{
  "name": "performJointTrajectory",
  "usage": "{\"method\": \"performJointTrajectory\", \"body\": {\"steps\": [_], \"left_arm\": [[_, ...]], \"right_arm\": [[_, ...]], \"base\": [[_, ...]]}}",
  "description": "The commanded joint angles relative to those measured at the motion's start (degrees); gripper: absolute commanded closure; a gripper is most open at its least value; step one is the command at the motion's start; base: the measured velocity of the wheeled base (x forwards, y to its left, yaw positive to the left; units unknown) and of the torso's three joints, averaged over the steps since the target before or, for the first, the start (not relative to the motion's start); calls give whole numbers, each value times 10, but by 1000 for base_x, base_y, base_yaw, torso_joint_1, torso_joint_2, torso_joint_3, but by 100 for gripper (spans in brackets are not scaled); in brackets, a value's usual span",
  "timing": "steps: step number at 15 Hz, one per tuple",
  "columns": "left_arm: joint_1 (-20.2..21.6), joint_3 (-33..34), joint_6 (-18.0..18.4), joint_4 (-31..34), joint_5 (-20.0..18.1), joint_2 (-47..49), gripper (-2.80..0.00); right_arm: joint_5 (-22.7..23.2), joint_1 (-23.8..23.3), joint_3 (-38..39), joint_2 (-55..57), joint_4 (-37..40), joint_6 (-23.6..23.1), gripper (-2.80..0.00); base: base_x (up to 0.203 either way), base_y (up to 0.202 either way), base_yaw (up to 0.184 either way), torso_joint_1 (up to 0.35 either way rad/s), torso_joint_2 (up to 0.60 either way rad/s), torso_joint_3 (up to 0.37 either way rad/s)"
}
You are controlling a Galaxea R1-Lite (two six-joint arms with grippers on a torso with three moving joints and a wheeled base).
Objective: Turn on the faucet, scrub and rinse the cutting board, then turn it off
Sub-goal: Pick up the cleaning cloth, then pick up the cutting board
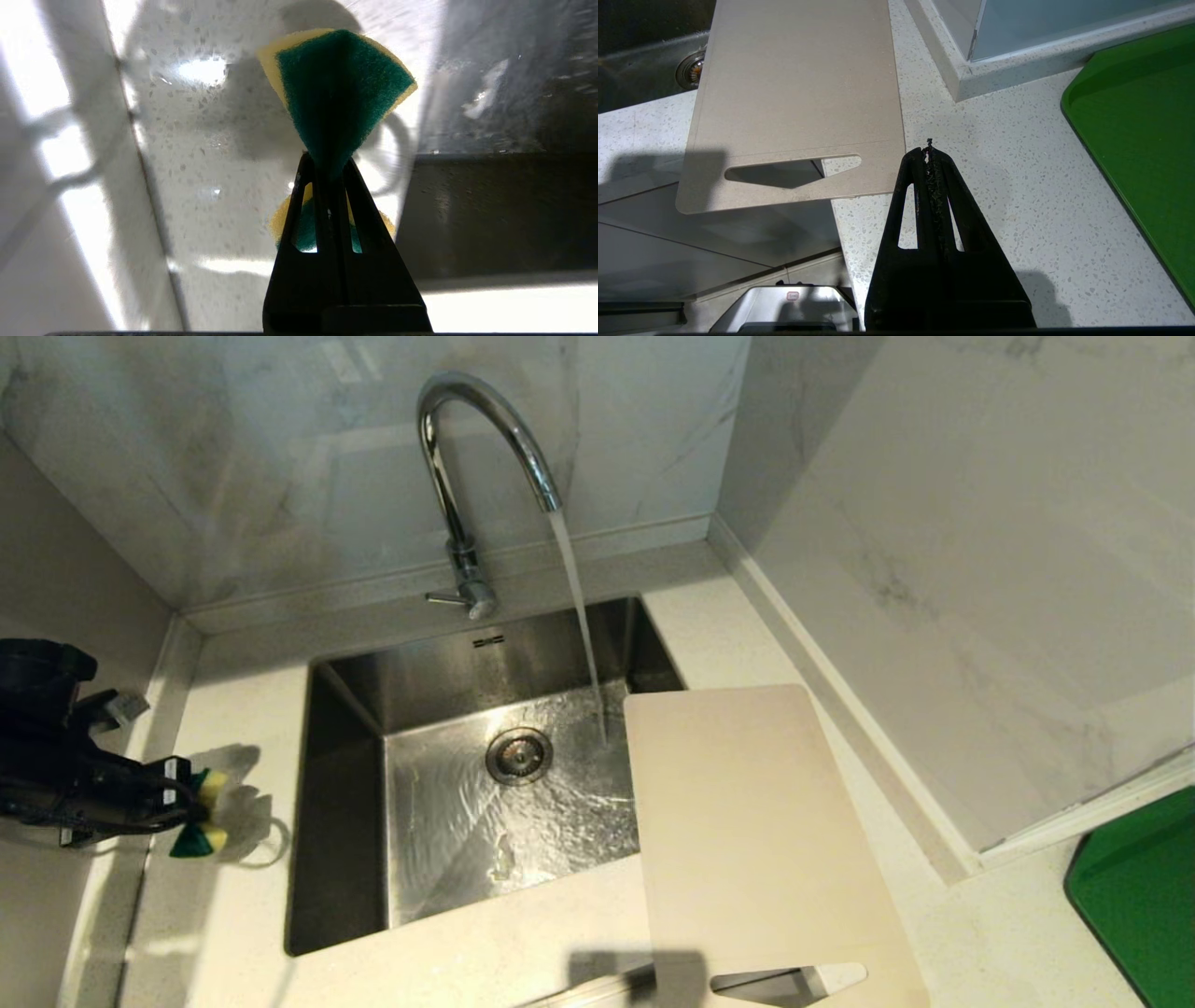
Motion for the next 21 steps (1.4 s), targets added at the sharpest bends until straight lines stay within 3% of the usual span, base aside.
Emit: {"method": "performJointTrajectory", "body": {"steps": [1,7,9,14,18,21], "left_arm": [[-1,-36,-1,42,-2,-53,0],[-27,-143,-3,133,-2,-142,0],[-48,-168,-21,141,-1,-165,0],[-95,-202,-63,164,-1,-187,0],[-131,-203,-82,165,-1,-195,0],[-135,-197,-84,168,0,-199,0]], "right_arm": [[0,0,0,0,0,-1,0],[2,0,0,0,-3,-11,0],[2,0,0,0,-3,-15,0],[3,0,0,0,-3,-15,0],[3,-1,0,0,-3,-15,0],[3,0,0,0,-3,-15,0]], "base": [[0,0,0,0,0,0],[0,0,0,0,0,0],[0,0,0,0,0,0],[0,0,0,0,0,0],[0,0,0,0,0,0],[0,0,0,0,0,0]]}}
